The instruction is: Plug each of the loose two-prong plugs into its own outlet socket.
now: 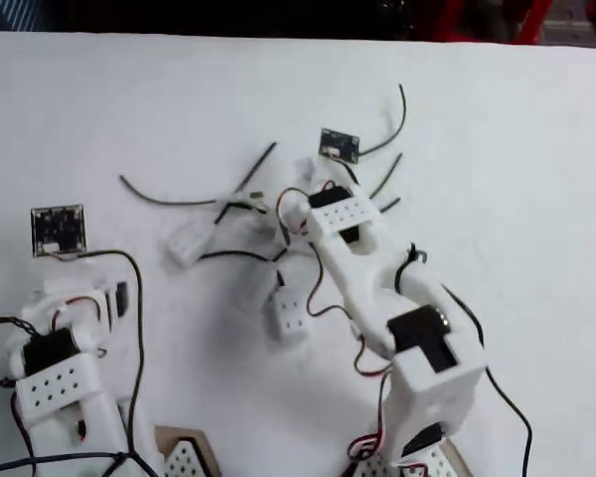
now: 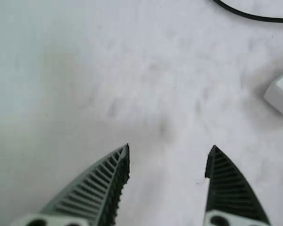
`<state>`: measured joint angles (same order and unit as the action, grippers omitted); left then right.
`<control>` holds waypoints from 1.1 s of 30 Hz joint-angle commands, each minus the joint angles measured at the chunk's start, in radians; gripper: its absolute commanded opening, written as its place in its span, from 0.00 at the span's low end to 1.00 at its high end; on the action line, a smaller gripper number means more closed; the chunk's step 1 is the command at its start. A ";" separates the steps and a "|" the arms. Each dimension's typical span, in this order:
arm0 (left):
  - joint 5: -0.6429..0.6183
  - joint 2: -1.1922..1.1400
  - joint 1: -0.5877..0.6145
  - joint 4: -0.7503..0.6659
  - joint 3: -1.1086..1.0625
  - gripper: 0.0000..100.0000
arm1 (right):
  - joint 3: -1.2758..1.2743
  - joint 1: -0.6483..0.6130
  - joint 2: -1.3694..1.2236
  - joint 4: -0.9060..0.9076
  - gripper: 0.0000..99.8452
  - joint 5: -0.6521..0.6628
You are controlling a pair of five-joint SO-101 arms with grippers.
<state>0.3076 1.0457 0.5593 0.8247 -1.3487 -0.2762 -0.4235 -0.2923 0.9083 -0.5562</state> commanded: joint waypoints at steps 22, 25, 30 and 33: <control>-0.003 0.019 0.001 -0.018 0.000 0.26 | 0.334 0.031 0.234 0.657 0.02 0.341; -0.003 0.019 0.001 -0.018 0.000 0.26 | 0.334 0.031 0.300 0.730 0.02 0.474; -0.003 0.019 0.001 -0.018 0.000 0.26 | 0.273 0.039 0.361 0.808 0.02 0.671; -0.003 0.019 0.001 -0.018 0.000 0.26 | 0.155 0.045 0.394 0.805 0.02 0.776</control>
<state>0.3076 1.0457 0.5593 0.8247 -1.3487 -0.0583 -0.3928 0.0330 1.6985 0.1204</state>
